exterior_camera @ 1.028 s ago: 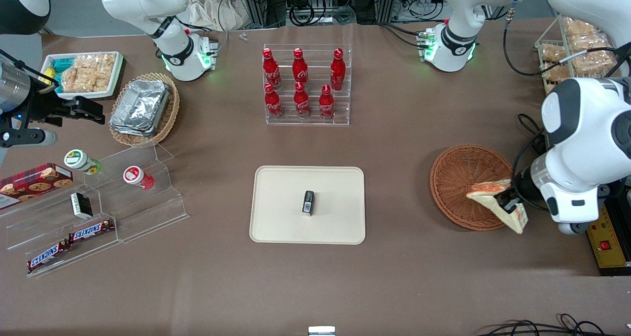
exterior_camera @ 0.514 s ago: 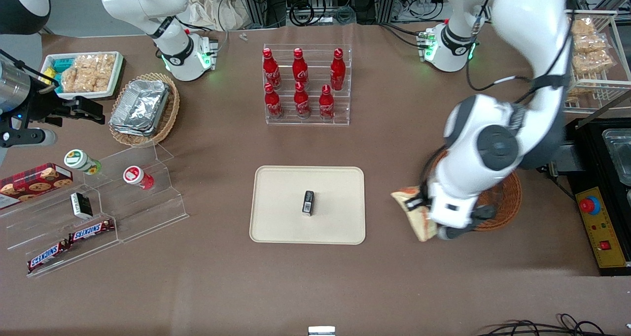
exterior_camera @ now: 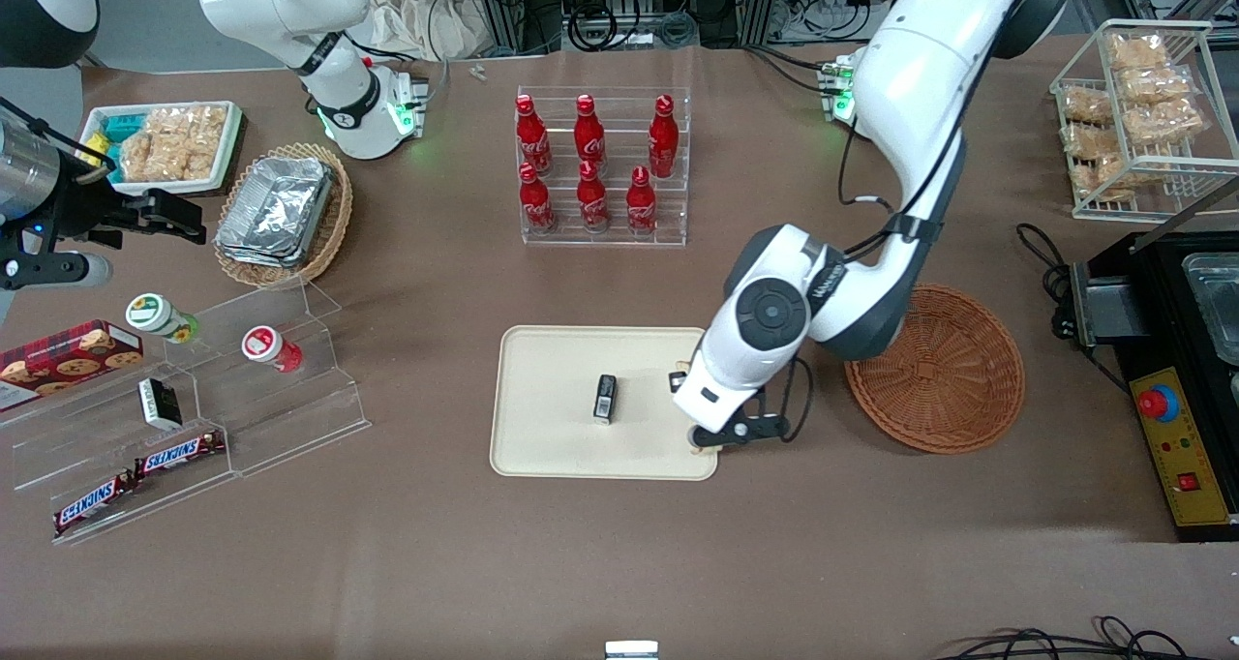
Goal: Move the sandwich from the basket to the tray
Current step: 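Carry the sandwich with the left gripper over to the cream tray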
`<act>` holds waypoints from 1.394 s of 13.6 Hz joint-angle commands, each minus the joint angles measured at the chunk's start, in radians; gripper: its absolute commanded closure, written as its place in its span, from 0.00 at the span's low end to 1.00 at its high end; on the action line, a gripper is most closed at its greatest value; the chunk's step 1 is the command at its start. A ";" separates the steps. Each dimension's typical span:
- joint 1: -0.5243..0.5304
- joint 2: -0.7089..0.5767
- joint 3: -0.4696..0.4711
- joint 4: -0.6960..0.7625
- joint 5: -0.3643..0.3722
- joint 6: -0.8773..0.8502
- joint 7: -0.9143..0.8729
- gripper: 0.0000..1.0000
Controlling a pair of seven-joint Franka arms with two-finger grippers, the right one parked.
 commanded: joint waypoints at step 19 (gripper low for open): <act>0.043 -0.115 0.048 0.048 0.008 -0.255 0.155 0.00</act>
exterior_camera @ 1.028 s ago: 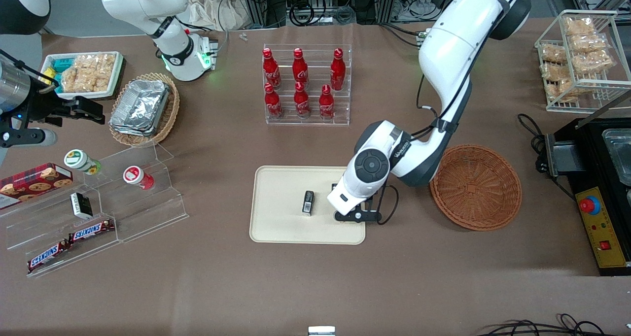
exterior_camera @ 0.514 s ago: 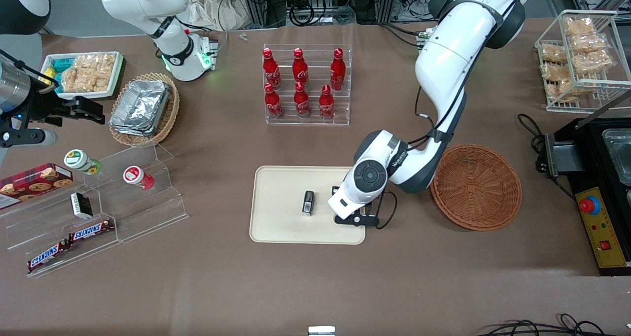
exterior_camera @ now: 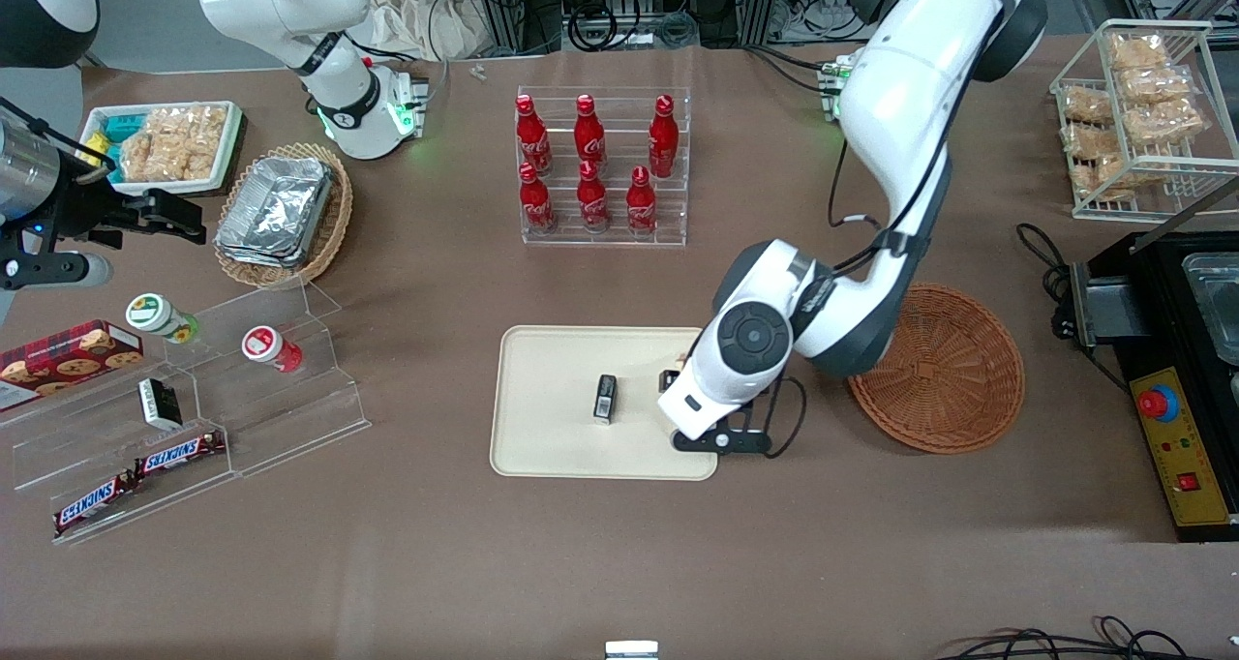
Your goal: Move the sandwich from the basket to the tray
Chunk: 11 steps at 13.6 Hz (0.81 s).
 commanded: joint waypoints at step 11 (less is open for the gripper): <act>0.294 -0.700 0.010 -0.598 0.009 -0.074 0.173 0.00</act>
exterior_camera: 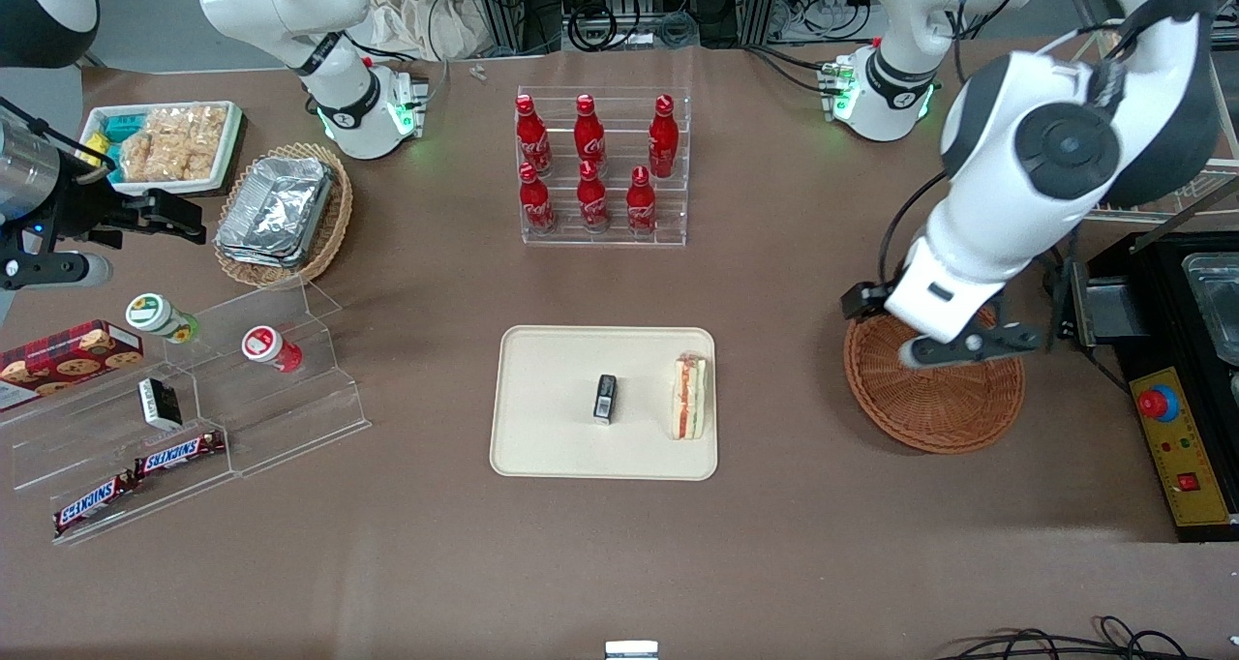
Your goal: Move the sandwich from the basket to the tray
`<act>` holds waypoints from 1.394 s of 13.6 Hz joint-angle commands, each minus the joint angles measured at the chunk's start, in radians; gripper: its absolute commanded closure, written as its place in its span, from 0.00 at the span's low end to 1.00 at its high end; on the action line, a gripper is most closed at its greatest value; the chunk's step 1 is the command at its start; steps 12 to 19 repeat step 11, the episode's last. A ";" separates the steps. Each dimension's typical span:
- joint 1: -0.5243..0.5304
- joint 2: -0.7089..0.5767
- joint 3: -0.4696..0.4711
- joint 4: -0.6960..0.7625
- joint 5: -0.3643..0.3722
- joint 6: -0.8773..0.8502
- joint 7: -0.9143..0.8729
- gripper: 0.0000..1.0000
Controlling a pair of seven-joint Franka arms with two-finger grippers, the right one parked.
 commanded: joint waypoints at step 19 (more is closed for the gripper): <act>0.220 -0.025 -0.005 0.085 0.016 -0.202 0.395 0.00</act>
